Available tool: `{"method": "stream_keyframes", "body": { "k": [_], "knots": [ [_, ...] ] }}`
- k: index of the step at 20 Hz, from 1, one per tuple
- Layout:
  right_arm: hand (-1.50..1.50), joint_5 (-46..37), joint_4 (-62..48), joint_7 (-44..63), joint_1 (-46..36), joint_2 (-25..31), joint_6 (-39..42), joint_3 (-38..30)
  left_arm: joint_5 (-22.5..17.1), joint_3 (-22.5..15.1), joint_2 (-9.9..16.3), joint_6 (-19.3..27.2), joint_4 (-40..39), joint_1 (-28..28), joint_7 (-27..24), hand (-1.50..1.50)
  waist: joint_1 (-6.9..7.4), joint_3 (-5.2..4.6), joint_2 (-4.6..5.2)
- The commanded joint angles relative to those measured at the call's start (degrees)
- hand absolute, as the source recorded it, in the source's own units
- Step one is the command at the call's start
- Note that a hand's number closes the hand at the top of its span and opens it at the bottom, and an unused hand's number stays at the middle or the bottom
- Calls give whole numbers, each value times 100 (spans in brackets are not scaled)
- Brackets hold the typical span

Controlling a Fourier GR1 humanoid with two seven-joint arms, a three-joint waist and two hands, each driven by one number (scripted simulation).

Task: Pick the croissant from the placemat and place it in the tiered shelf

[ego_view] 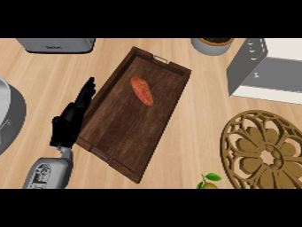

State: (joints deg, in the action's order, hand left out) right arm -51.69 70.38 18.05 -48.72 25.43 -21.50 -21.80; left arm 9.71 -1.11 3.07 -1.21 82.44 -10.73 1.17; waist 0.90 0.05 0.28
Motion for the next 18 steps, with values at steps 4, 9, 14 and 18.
{"method": "stream_keyframes", "body": {
  "k": [4,9,14,18],
  "knots": [
    [150,766,-1110,-1091,-137,305,-493,-301,-51,45,82,-79,248,71,133,0,-23,-3,-15],
    [150,-140,-1743,-403,91,816,-652,-243,-40,81,96,-88,15,56,-50,0,-61,-13,10],
    [-150,-323,-1801,344,-187,942,-705,-253,-182,197,184,-235,-31,29,-25,0,-59,-9,-23],
    [-150,135,-1007,354,374,722,-654,-308,-84,185,42,-62,-360,24,-279,0,-105,-7,-32]
  ]
}}
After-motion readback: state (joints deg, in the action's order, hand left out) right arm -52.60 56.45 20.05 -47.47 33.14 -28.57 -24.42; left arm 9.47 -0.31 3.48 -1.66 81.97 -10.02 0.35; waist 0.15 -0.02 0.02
